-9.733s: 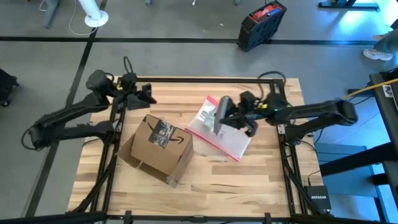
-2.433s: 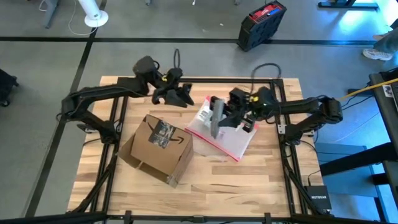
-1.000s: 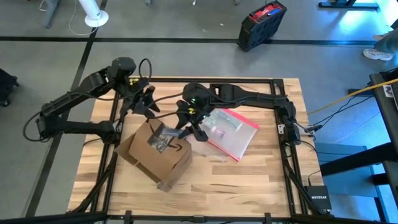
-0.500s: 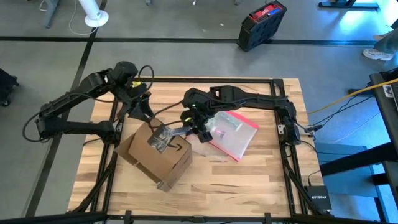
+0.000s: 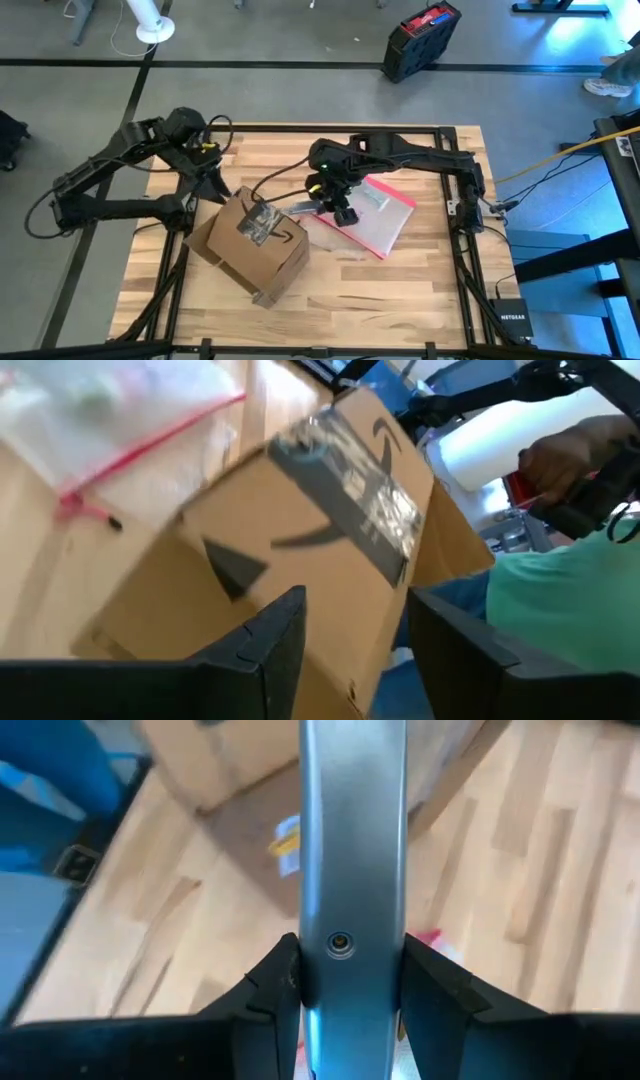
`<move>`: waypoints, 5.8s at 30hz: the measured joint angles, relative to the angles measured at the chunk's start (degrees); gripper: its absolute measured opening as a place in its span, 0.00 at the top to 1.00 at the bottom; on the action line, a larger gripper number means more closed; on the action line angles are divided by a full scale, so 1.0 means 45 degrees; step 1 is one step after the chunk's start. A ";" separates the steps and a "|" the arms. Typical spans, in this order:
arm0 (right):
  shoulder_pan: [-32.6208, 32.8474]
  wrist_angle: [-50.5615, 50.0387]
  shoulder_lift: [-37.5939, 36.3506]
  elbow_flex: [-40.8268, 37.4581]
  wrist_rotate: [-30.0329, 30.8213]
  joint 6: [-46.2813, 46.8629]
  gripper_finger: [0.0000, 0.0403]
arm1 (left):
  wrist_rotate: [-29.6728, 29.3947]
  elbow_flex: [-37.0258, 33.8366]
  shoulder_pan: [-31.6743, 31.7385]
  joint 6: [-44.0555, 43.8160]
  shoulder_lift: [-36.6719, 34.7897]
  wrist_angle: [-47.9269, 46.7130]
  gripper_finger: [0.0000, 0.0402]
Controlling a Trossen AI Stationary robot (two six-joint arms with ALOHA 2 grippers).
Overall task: Unpack boxes
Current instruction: Break down the cardboard box with the gray cutter until it is fully flat
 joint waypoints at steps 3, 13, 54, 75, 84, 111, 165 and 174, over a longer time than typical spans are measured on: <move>0.0024 -0.0426 -0.0229 0.0004 -0.0834 0.0336 0.67 | 0.0124 0.0000 -0.0010 -0.0372 -0.0052 -0.0570 0.59; 0.1289 -0.1866 -0.0327 -0.0555 -0.2324 0.0492 0.67 | 0.0533 -0.0040 -0.0010 -0.0193 0.0627 -0.1028 0.59; 0.1604 0.0768 -0.1126 -0.0607 0.1017 -0.2498 0.67 | 0.0219 -0.0772 -0.0670 -0.2728 0.4504 0.8647 0.59; 0.2914 0.3902 -0.0793 -0.0617 0.7150 -0.8895 0.67 | 0.0119 -0.0758 -0.0673 -0.3119 0.4499 0.8521 0.59; 0.3026 0.3154 -0.0681 -0.0617 0.4763 -0.8097 0.67 | 0.0102 -0.0753 -0.0675 -0.3060 0.4499 0.8530 0.59; 0.3070 0.2049 -0.0511 -0.0591 0.4227 -0.6944 0.51 | 0.0103 -0.0748 -0.0670 -0.2679 0.4499 0.8518 0.59; 0.2152 0.0009 0.0439 0.1268 0.0192 0.6676 0.51 | -0.4613 0.1112 -0.4963 0.3835 0.3601 0.6848 0.59; 0.2005 -0.0254 0.0441 0.1273 0.0714 0.6550 0.51 | -0.5565 0.1112 -0.5542 0.4708 0.3601 0.6991 0.59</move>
